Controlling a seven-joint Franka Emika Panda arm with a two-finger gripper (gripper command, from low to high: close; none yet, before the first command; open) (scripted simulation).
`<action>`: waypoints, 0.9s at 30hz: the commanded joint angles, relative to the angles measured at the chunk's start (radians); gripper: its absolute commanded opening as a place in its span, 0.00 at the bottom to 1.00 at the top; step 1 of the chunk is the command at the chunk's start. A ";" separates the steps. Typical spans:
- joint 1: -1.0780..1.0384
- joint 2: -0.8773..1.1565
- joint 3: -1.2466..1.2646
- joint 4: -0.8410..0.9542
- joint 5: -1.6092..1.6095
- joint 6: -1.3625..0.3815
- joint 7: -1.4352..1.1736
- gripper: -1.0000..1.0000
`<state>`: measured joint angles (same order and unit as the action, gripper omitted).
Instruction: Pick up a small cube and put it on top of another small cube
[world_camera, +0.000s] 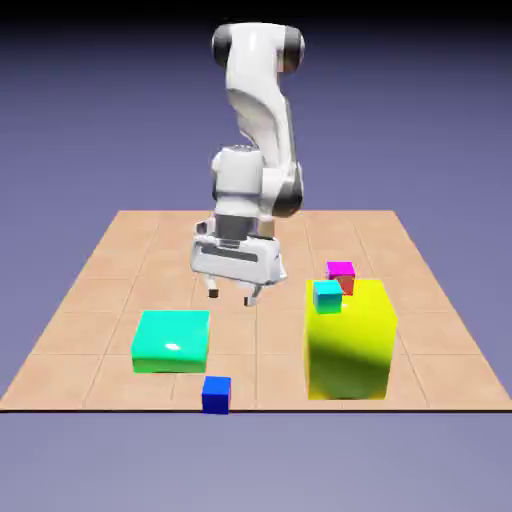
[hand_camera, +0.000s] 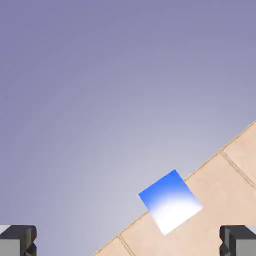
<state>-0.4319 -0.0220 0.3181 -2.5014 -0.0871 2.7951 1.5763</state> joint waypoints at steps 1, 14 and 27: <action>-0.019 0.029 0.017 0.016 -0.005 -0.013 0.044 0.50; -0.317 0.400 0.232 0.225 -0.063 -0.176 0.609 0.50; -0.324 0.572 0.215 0.291 -0.128 -0.142 0.771 0.00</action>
<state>-0.7557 0.5499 0.5335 -2.2104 -0.2152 2.6538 2.3468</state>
